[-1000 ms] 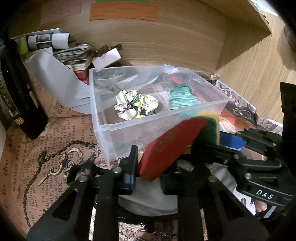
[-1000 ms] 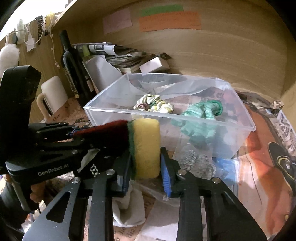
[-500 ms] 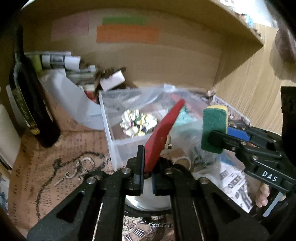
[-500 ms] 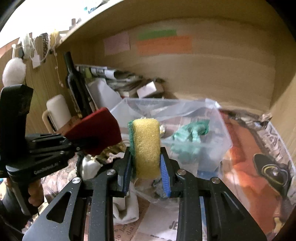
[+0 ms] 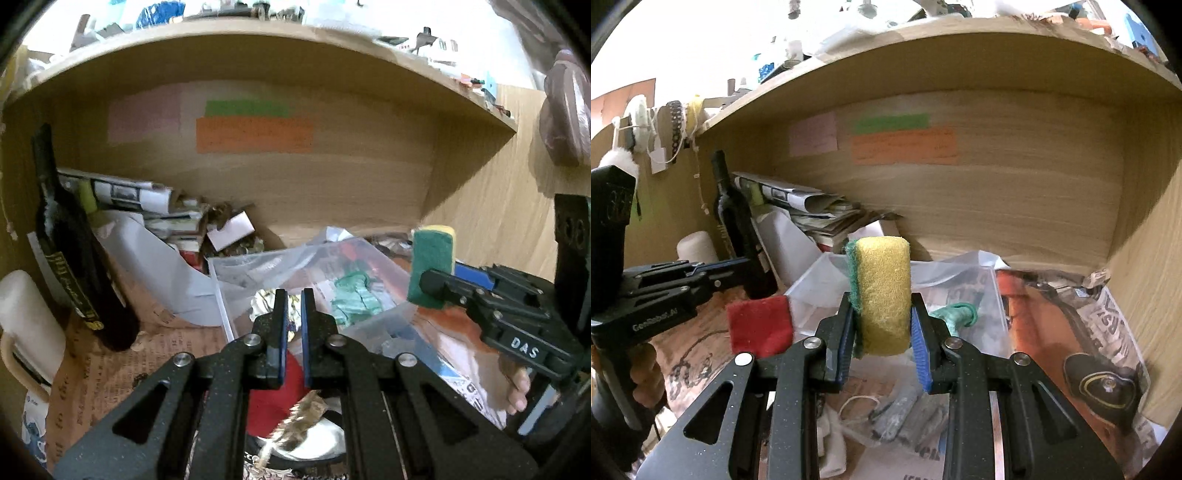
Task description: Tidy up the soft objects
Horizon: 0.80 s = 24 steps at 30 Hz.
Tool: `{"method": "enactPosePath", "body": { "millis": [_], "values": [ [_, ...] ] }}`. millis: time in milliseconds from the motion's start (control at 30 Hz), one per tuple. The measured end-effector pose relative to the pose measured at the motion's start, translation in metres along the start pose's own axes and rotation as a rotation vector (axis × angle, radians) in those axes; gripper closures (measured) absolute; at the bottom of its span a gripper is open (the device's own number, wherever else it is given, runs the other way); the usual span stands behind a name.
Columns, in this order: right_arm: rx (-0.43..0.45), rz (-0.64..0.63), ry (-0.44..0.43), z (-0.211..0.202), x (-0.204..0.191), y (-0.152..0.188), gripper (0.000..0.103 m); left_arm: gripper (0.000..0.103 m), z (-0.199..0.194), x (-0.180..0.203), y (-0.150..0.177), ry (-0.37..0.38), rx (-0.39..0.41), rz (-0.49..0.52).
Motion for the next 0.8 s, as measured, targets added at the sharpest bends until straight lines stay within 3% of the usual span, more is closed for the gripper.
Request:
{"method": "enactPosePath", "body": {
  "millis": [33, 100, 167, 233, 267, 367, 467, 667, 800],
  "values": [
    [-0.007, 0.004, 0.001, 0.002, 0.001, 0.001, 0.077, 0.097, 0.001, -0.003, 0.002, -0.014, -0.007, -0.004],
    [-0.021, 0.012, -0.002, 0.005, 0.005, 0.005, 0.077, 0.086, 0.006, -0.008, 0.009, -0.028, -0.036, 0.001],
    [-0.036, 0.020, -0.005, 0.008, 0.007, 0.008, 0.077, 0.054, 0.008, -0.014, 0.018, -0.031, -0.068, -0.010],
    [-0.052, 0.026, -0.010, 0.012, 0.008, 0.011, 0.077, 0.034, 0.010, -0.021, 0.028, -0.043, -0.085, -0.027],
    [-0.056, 0.026, -0.011, 0.013, 0.008, 0.013, 0.077, 0.029, 0.012, -0.024, 0.033, -0.049, -0.099, -0.033],
    [-0.067, 0.031, -0.014, 0.016, 0.009, 0.016, 0.077, 0.019, 0.025, -0.027, 0.053, -0.030, -0.188, -0.058],
    [-0.084, 0.034, -0.011, 0.023, 0.010, 0.018, 0.077, 0.018, 0.038, -0.026, 0.071, 0.004, -0.262, -0.100],
    [-0.116, 0.031, 0.003, 0.030, 0.013, 0.023, 0.077, 0.017, 0.060, -0.022, 0.088, 0.058, -0.337, -0.177],
    [-0.117, 0.038, 0.013, 0.029, 0.017, 0.023, 0.077, 0.018, 0.063, -0.020, 0.091, 0.061, -0.332, -0.175]
  ]
}}
Point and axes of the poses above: each gripper's, at about its wrist camera, not at the fingertips, and z roughly the way its jaws point, x to its right, y to its underside, the point moved 6 cm from there along z, roughly the way its jaws point, and after that the axes turned 7 degrees about -y, right-handed, at the moved point
